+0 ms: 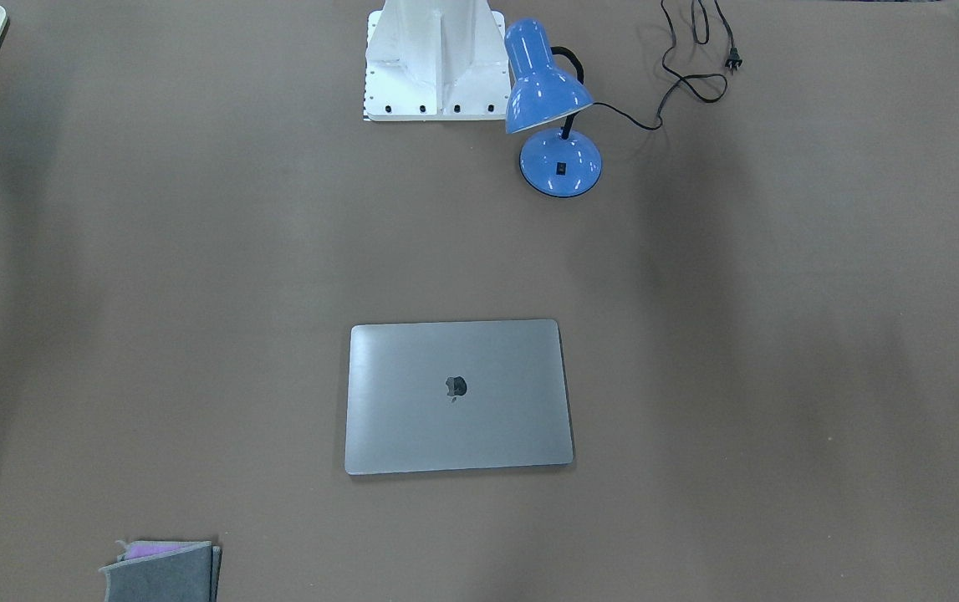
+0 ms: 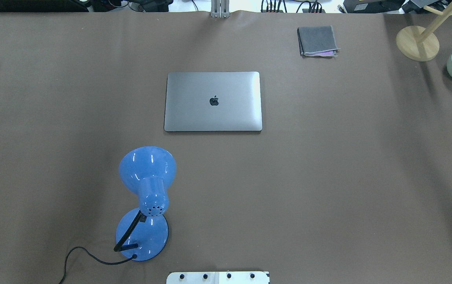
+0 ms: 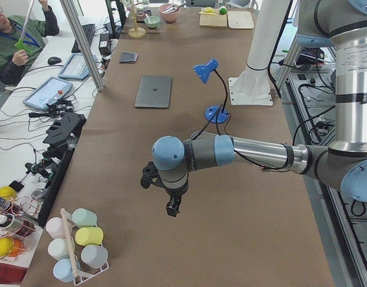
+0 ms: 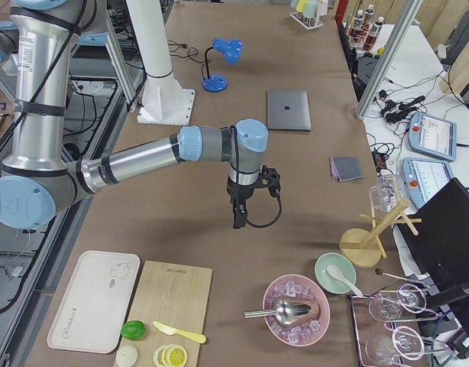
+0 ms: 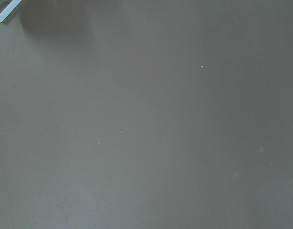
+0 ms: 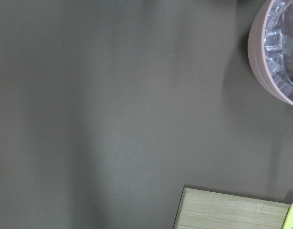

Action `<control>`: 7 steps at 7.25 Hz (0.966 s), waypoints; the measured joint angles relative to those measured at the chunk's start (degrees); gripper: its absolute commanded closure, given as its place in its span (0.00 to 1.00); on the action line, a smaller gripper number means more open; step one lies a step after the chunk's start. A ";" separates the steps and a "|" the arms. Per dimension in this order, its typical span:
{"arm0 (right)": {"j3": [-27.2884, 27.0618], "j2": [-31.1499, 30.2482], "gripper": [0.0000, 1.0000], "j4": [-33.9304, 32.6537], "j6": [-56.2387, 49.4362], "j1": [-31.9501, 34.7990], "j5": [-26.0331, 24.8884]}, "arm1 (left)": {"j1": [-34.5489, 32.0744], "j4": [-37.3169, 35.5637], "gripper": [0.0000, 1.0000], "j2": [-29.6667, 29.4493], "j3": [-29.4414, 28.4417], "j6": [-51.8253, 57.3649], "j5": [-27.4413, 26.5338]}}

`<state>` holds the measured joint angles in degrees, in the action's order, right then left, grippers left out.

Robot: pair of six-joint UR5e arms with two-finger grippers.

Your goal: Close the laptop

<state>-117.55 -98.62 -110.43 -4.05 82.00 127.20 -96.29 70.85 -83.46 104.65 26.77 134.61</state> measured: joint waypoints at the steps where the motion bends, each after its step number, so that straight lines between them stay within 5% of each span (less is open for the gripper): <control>1: 0.02 0.00 0.00 0.01 -0.07 0.00 0.91 | -0.01 0.01 0.02 -0.01 0.14 0.05 -0.03; 7: 0.31 0.39 0.00 0.12 -0.09 -0.30 1.56 | -0.11 0.33 0.02 0.10 0.24 0.21 -0.03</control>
<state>-117.23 -98.23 -110.30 -4.14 81.71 128.76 -96.40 71.18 -83.35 104.89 26.98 134.58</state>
